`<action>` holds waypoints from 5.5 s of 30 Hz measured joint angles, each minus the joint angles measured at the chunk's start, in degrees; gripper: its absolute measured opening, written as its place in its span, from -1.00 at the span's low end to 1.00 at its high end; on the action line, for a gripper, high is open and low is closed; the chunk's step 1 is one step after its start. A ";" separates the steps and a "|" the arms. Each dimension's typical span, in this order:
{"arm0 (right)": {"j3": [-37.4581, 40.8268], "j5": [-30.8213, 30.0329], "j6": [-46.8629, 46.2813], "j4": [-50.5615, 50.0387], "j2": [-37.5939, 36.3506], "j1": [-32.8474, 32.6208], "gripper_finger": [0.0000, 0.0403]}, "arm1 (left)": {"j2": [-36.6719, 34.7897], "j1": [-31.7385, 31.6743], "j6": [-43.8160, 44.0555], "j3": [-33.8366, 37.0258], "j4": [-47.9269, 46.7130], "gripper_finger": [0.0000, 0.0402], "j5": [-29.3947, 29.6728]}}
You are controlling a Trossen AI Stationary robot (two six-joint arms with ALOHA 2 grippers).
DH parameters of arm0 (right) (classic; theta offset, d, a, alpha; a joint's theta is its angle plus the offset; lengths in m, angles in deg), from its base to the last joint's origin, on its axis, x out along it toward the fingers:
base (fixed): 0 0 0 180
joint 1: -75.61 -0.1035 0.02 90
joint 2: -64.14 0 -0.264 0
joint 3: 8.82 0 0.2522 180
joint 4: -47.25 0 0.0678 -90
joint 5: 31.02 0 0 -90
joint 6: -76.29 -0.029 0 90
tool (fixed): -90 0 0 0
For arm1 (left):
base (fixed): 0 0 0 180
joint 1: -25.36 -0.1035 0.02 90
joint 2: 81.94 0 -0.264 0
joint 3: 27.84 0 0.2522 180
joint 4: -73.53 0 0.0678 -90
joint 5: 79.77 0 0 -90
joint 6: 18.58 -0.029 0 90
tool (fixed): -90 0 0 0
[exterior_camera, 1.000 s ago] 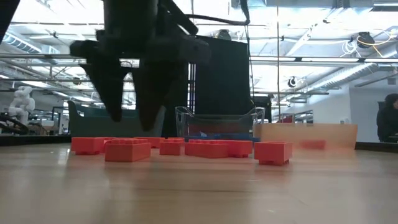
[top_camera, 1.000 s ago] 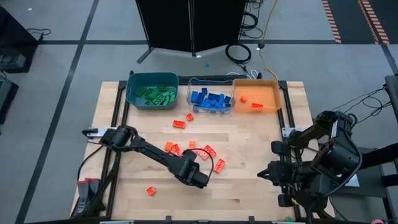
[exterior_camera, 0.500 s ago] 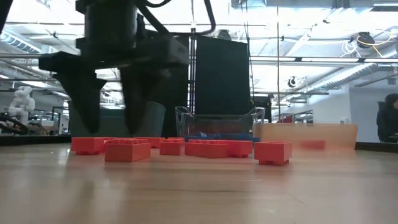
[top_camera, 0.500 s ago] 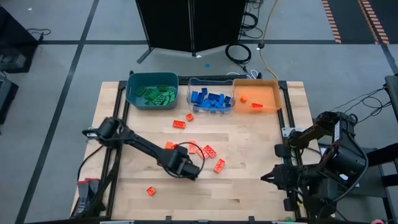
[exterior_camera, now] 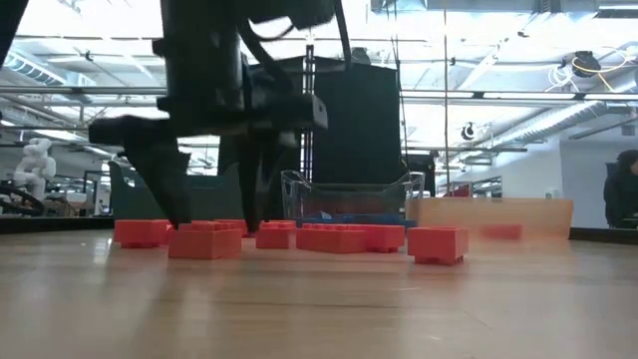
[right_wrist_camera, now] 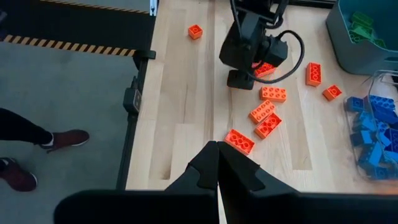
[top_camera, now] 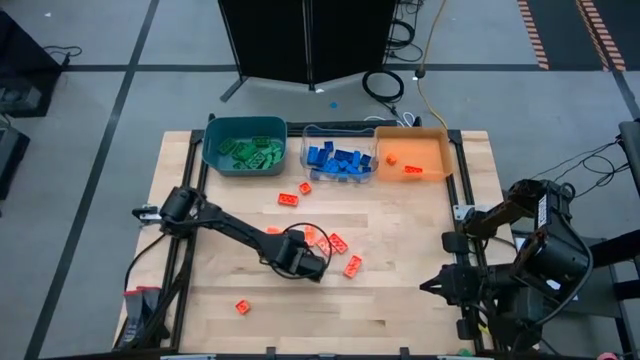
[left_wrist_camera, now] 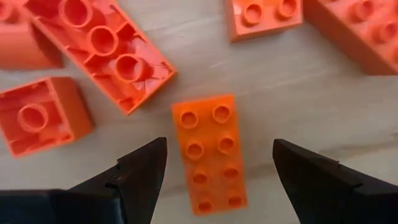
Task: Sort blocks
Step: Put the orange game piece into the orange transparent bin
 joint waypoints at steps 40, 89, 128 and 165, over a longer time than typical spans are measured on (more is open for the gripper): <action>-0.02 -16.27 -18.28 -0.01 0.85 -7.33 -1.00 | 3.09 -25.76 -45.75 -25.24 28.96 -0.30 2.80; -0.02 -17.62 -14.87 0.00 2.51 -2.47 -1.00 | 34.10 -35.06 -60.61 -53.01 41.76 -0.30 3.48; -0.02 -17.42 -13.27 0.00 2.49 -2.47 -1.00 | 10.66 -23.83 -102.08 -54.16 6.85 0.31 -6.67; 0.00 -14.71 -14.27 0.02 2.47 -2.60 -1.00 | 16.10 -4.76 -56.50 -32.68 9.61 0.31 6.29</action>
